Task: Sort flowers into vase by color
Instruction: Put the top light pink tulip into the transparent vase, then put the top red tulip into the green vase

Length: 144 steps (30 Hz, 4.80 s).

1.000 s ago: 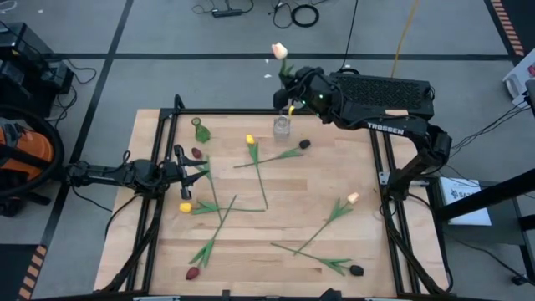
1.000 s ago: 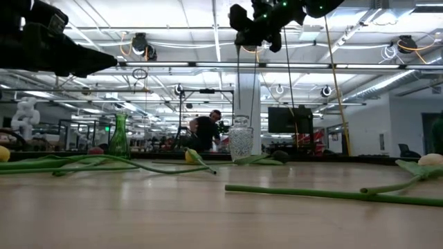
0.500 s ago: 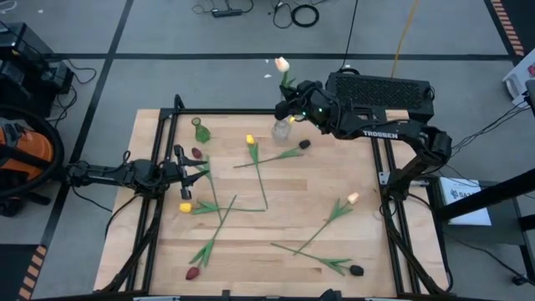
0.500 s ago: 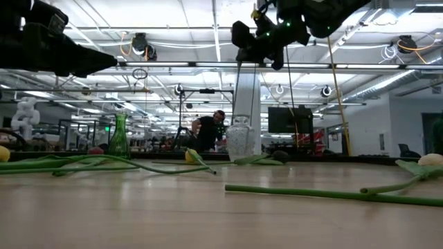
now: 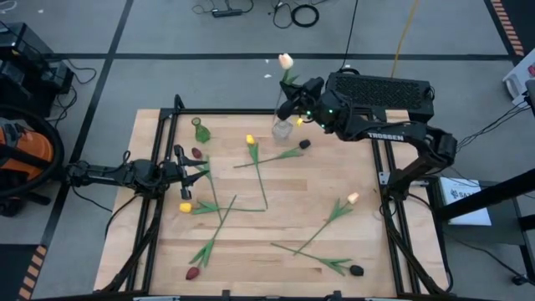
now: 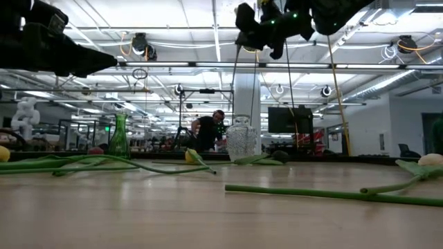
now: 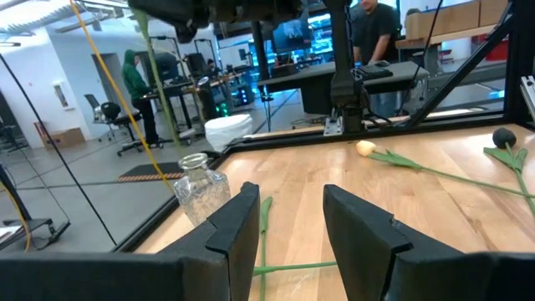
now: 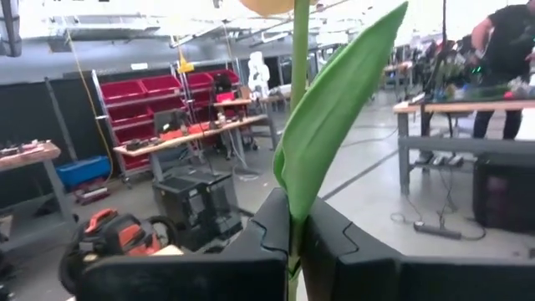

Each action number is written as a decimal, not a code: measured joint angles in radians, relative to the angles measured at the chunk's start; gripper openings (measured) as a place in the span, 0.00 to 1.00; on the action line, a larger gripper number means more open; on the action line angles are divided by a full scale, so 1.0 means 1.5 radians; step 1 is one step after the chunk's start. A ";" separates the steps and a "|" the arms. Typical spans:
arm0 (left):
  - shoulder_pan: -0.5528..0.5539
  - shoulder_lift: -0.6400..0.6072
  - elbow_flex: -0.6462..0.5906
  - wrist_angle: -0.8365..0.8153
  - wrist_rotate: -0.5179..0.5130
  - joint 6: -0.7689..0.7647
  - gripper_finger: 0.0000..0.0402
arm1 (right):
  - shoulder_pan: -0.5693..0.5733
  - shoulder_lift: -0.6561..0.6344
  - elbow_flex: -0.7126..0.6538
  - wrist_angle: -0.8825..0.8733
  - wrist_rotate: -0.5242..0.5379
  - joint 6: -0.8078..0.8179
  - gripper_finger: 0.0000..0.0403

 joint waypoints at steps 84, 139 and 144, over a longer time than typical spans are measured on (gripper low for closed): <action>0.000 0.000 0.000 0.000 0.000 0.000 0.36 | 0.016 -0.187 0.000 -0.628 0.034 0.167 0.41; 0.070 0.304 0.300 -0.153 -0.099 -0.647 0.36 | 0.370 -0.226 -0.211 -0.916 0.017 0.776 0.41; 0.073 0.465 0.371 -0.208 -0.099 -0.733 0.36 | 0.329 -0.345 -0.314 -0.761 -0.003 0.634 0.41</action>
